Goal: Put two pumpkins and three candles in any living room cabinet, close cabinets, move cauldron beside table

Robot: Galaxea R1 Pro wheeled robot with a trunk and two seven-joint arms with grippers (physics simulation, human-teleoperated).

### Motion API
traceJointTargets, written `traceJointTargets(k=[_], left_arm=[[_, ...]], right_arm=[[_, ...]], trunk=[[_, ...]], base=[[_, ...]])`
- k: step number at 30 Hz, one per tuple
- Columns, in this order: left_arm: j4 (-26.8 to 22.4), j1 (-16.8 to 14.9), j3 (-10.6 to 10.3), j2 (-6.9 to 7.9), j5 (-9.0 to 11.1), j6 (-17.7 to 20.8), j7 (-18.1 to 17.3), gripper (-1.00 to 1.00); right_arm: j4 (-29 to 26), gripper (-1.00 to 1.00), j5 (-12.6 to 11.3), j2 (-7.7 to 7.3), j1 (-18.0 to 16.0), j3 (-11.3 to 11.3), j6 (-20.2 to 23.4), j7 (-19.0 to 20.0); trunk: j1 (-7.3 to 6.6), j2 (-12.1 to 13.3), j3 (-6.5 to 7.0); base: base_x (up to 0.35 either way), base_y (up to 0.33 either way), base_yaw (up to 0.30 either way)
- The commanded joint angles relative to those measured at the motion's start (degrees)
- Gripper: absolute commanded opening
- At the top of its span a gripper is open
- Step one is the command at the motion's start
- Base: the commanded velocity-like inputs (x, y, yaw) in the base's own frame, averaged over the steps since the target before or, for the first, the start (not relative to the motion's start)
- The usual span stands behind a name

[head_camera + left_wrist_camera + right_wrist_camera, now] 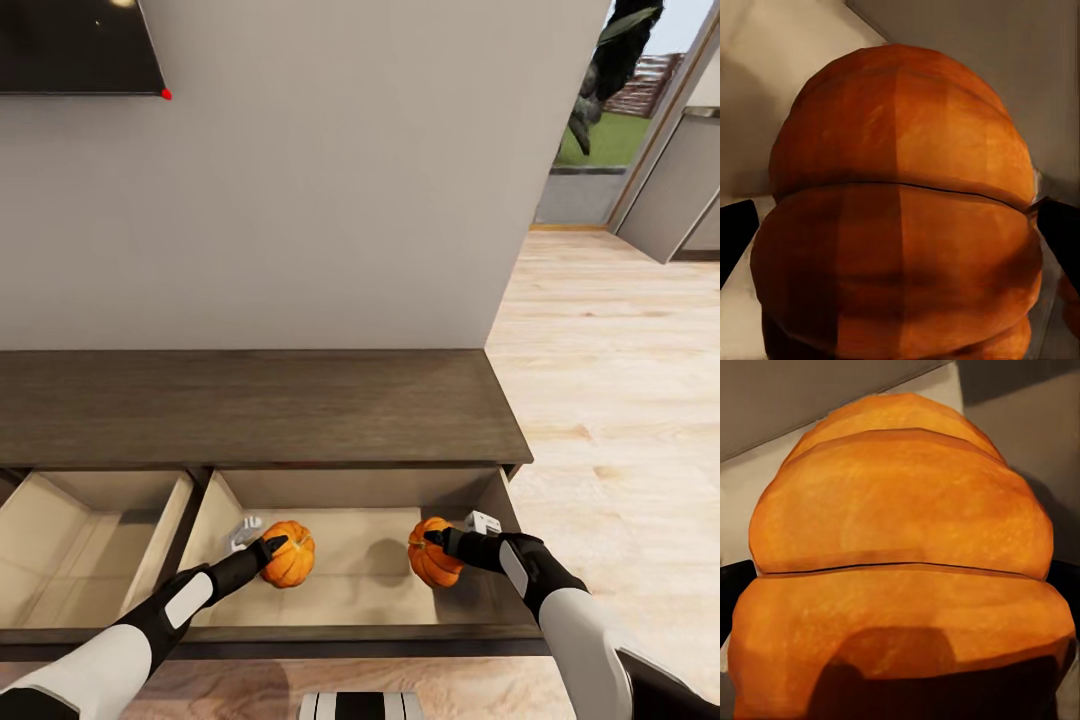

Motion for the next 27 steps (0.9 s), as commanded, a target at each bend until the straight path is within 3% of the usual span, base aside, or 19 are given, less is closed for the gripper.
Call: traceJointTargets(k=[1, 5, 13, 27], left_arm=[[0.0, 0.3, 0.1, 0.00, 0.0, 0.0, 0.0, -1.00], [0.0, 0.3, 0.6, 0.02, 0.0, -0.1, 0.1, -1.00], [-0.7, 0.9, 3.7, 0.08, -0.1, -0.1, 0.3, -1.00], [0.0, 1.5, 3.7, 0.00, -0.1, -0.1, 0.4, -1.00]], right_arm=[[0.0, -1.00, 0.0, 0.00, 0.0, 0.0, 0.0, -0.1], [0.0, -1.00, 0.1, 0.05, 0.0, 0.1, -0.3, -0.1], [0.1, -1.00, 0.1, 0.05, 0.0, 0.1, -0.7, -0.1], [0.1, -1.00, 0.0, 0.09, 0.0, 0.1, -0.7, -0.1]], trunk=[[0.01, 0.0, -0.01], [0.01, 0.0, -0.01], [0.01, 0.0, -0.01], [0.01, 0.0, -0.01]], base=[[0.000, 0.000, 0.000], [0.000, 0.000, 0.000], [0.000, 0.000, 0.000], [0.000, 0.000, 0.000]])
